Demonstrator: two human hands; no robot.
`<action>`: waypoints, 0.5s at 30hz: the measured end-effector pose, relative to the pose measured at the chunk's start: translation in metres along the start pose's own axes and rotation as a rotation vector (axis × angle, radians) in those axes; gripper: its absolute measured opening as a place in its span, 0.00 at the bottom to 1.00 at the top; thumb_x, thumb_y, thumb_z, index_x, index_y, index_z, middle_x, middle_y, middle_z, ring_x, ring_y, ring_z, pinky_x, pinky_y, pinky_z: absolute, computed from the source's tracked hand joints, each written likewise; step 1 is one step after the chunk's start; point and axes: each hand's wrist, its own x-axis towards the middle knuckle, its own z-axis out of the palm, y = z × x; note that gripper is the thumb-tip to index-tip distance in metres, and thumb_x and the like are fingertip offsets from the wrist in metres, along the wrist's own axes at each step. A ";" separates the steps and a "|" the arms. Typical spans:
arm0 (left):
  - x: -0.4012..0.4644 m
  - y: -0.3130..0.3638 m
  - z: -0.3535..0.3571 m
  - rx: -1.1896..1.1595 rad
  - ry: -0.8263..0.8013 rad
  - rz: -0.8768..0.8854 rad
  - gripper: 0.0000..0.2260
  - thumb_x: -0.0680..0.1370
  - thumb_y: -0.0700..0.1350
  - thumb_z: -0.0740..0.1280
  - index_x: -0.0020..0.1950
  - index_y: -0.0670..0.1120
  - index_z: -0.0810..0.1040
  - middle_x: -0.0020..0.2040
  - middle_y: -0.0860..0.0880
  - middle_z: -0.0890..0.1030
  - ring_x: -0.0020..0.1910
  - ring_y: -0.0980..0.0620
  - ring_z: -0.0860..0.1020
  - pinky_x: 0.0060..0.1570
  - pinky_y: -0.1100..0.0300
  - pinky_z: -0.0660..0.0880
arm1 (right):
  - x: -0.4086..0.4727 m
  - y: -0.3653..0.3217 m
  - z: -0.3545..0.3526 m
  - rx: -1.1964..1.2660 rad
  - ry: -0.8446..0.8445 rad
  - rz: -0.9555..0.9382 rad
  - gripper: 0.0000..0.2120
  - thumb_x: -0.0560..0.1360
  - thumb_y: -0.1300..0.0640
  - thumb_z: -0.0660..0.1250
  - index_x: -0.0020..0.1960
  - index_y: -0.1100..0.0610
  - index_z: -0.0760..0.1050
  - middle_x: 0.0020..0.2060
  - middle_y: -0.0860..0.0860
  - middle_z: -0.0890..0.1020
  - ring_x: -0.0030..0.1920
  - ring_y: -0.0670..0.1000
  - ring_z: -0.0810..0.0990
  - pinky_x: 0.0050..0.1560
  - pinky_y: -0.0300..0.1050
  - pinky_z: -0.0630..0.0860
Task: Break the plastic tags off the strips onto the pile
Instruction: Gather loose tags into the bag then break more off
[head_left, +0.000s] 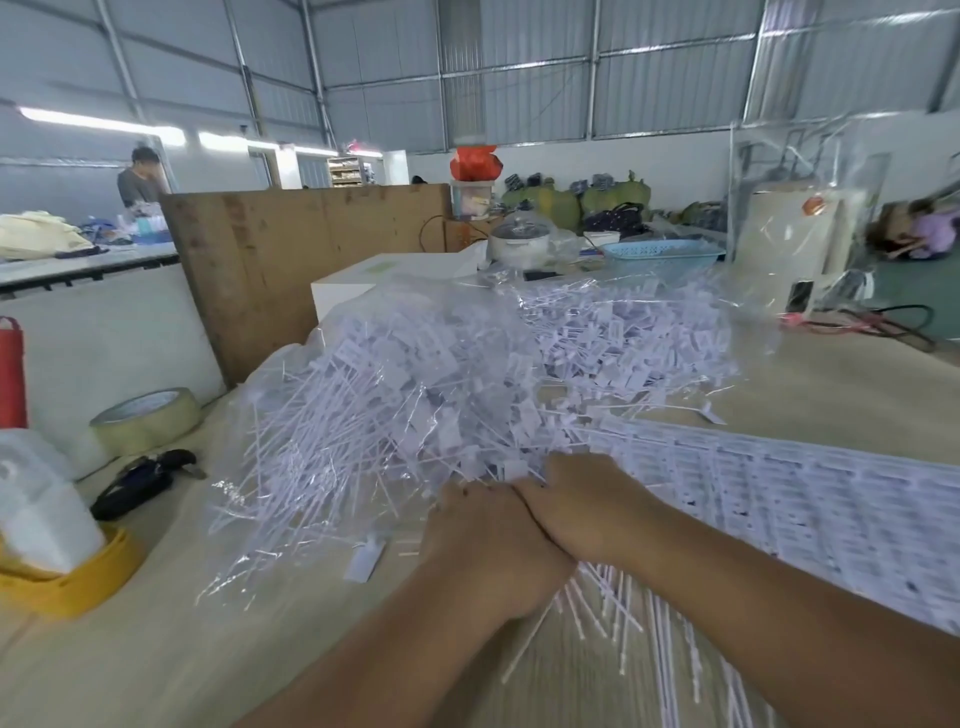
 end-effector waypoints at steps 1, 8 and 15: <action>0.003 0.001 0.000 -0.046 0.004 0.004 0.23 0.74 0.59 0.60 0.67 0.53 0.73 0.63 0.49 0.77 0.64 0.45 0.71 0.66 0.50 0.68 | 0.000 -0.001 -0.001 -0.053 0.015 -0.004 0.23 0.80 0.39 0.51 0.50 0.57 0.74 0.51 0.58 0.78 0.55 0.59 0.75 0.55 0.51 0.74; 0.011 0.001 0.004 -0.211 0.175 -0.036 0.21 0.72 0.58 0.65 0.62 0.53 0.75 0.56 0.51 0.79 0.58 0.48 0.76 0.49 0.56 0.73 | 0.001 -0.003 -0.014 0.156 -0.005 -0.081 0.16 0.80 0.50 0.59 0.36 0.54 0.66 0.34 0.50 0.73 0.33 0.47 0.71 0.30 0.40 0.64; 0.021 -0.011 0.000 -0.311 0.201 -0.154 0.20 0.69 0.54 0.69 0.53 0.49 0.65 0.43 0.53 0.74 0.47 0.49 0.77 0.37 0.57 0.69 | 0.001 -0.006 -0.008 0.793 -0.093 0.035 0.04 0.64 0.60 0.67 0.38 0.58 0.73 0.35 0.55 0.72 0.35 0.52 0.71 0.38 0.47 0.65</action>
